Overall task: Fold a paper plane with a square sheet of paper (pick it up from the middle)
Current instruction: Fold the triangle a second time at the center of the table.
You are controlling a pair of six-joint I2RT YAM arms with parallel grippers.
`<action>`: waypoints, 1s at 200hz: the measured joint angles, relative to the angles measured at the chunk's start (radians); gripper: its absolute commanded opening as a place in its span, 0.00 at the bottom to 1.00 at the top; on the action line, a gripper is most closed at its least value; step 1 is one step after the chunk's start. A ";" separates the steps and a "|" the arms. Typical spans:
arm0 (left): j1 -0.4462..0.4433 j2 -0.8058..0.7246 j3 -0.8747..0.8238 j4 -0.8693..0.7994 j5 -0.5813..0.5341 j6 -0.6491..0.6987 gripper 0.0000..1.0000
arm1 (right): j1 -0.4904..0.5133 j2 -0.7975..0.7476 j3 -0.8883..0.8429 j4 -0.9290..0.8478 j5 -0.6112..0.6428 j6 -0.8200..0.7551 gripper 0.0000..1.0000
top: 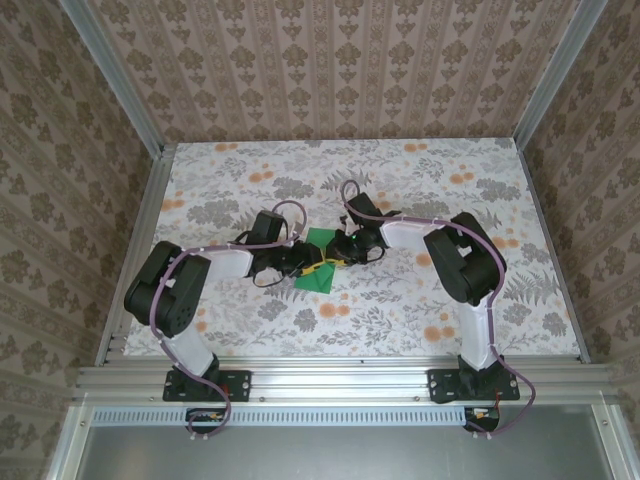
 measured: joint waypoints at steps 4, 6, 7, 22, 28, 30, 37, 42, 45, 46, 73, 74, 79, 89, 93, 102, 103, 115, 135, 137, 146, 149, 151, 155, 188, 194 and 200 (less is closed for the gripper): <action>0.000 0.000 0.000 0.000 -0.002 0.000 0.30 | -0.002 -0.002 -0.005 0.008 -0.005 0.000 0.23; 0.000 0.000 0.000 0.000 -0.003 0.000 0.30 | -0.004 -0.003 -0.008 0.010 -0.008 0.000 0.23; 0.000 0.000 0.000 -0.001 -0.003 0.000 0.30 | -0.005 -0.004 -0.010 0.014 -0.010 0.001 0.23; 0.000 0.000 0.000 -0.001 -0.010 0.000 0.29 | -0.016 -0.019 -0.034 0.038 -0.031 0.002 0.27; 0.001 0.000 0.000 -0.002 -0.012 0.000 0.29 | -0.021 -0.027 -0.043 0.047 -0.038 0.003 0.28; 0.001 0.000 0.000 -0.002 -0.012 0.000 0.29 | -0.022 -0.031 -0.047 0.050 -0.041 0.001 0.29; 0.001 0.000 0.000 -0.004 -0.016 0.000 0.28 | -0.025 -0.041 -0.056 0.061 -0.051 0.000 0.31; 0.001 0.001 0.000 -0.007 -0.018 0.000 0.28 | -0.027 -0.049 -0.063 0.069 -0.058 0.001 0.32; 0.001 0.001 0.000 -0.008 -0.019 0.000 0.28 | -0.028 -0.053 -0.067 0.073 -0.061 -0.001 0.32; 0.001 0.001 0.000 -0.008 -0.019 0.000 0.28 | -0.028 -0.056 -0.069 0.076 -0.062 0.001 0.32; 0.001 0.010 0.004 -0.015 -0.026 0.001 0.28 | -0.031 -0.103 -0.103 0.103 -0.092 -0.004 0.32; 0.001 0.011 0.004 -0.015 -0.027 0.001 0.28 | -0.031 -0.105 -0.103 0.104 -0.092 -0.004 0.32; 0.001 0.013 0.005 -0.015 -0.028 0.001 0.27 | -0.031 -0.112 -0.109 0.109 -0.096 -0.005 0.32; 0.001 0.015 0.005 -0.018 -0.030 0.001 0.27 | -0.030 -0.125 -0.121 0.116 -0.104 -0.009 0.32; 0.001 0.015 0.005 -0.019 -0.030 0.001 0.27 | -0.030 -0.130 -0.127 0.117 -0.108 -0.012 0.32; 0.001 0.015 0.006 -0.022 -0.031 0.001 0.27 | -0.030 -0.139 -0.139 0.121 -0.114 -0.021 0.32; 0.001 0.015 0.006 -0.022 -0.031 0.001 0.27 | -0.030 -0.140 -0.140 0.122 -0.114 -0.021 0.32; 0.001 0.015 0.010 -0.023 -0.031 0.001 0.27 | -0.027 -0.150 -0.157 0.122 -0.120 -0.032 0.35; 0.001 0.016 0.011 -0.023 -0.032 0.001 0.27 | -0.023 -0.158 -0.175 0.112 -0.122 -0.051 0.37; 0.001 0.016 0.011 -0.023 -0.033 0.001 0.27 | -0.021 -0.158 -0.176 0.111 -0.122 -0.055 0.37; 0.001 0.016 0.011 -0.023 -0.033 0.001 0.27 | -0.018 -0.160 -0.180 0.107 -0.122 -0.061 0.37; 0.001 0.015 0.011 -0.023 -0.033 0.001 0.27 | -0.016 -0.160 -0.181 0.105 -0.122 -0.063 0.37; 0.001 0.015 0.011 -0.023 -0.033 0.001 0.27 | -0.015 -0.160 -0.182 0.104 -0.122 -0.065 0.37; 0.001 0.016 0.011 -0.023 -0.033 0.001 0.27 | -0.013 -0.160 -0.183 0.104 -0.122 -0.068 0.37; 0.001 0.016 0.011 -0.023 -0.033 0.001 0.26 | 0.002 -0.160 -0.184 0.100 -0.126 -0.088 0.29; 0.001 0.016 0.011 -0.023 -0.033 0.001 0.26 | 0.004 -0.160 -0.184 0.100 -0.127 -0.089 0.26; 0.001 0.016 0.011 -0.023 -0.033 0.001 0.26 | 0.006 -0.160 -0.184 0.100 -0.128 -0.091 0.23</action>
